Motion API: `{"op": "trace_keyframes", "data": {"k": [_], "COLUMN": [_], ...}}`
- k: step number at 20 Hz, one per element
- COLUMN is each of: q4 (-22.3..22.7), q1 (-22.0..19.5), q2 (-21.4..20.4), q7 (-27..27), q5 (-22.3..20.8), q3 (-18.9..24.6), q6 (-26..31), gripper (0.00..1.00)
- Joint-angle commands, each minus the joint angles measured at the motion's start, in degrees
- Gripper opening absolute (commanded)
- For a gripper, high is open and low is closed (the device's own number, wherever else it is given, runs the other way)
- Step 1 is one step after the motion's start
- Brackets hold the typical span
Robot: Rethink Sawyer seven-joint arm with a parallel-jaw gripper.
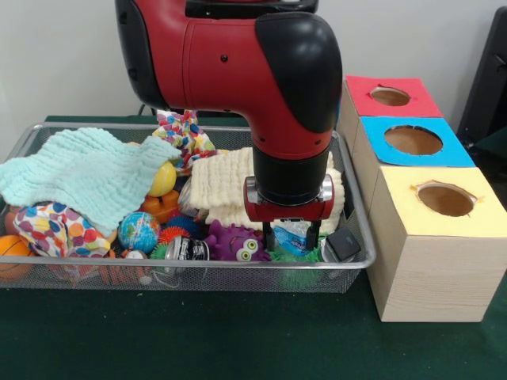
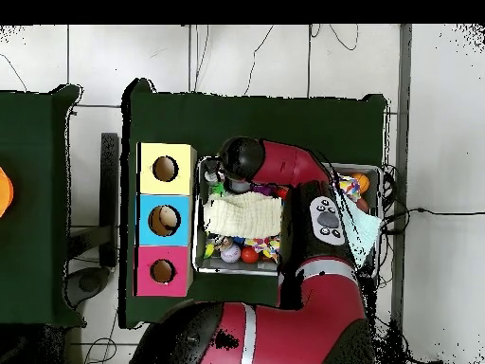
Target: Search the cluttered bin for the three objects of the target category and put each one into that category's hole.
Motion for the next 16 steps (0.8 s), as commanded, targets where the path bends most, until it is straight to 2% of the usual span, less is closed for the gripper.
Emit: {"op": "trace_keyframes", "data": {"k": [1, 8, 9, 16], "q4": [4.1, 3.4, 3.4, 2.2], "q1": [-0.5, -0.2, -0.1, 0.9], "q2": [5.0, 5.1, 5.0, 5.1], "q7": [6.1, 5.9, 5.9, 6.5], "q5": [0.6, 0.2, -0.1, -1.0], "q3": [3.6, 3.1, 2.9, 1.4], "q6": [-2.0, -1.2, -1.5, -0.7], "gripper": [1.00, 1.00, 0.00, 0.00]}}
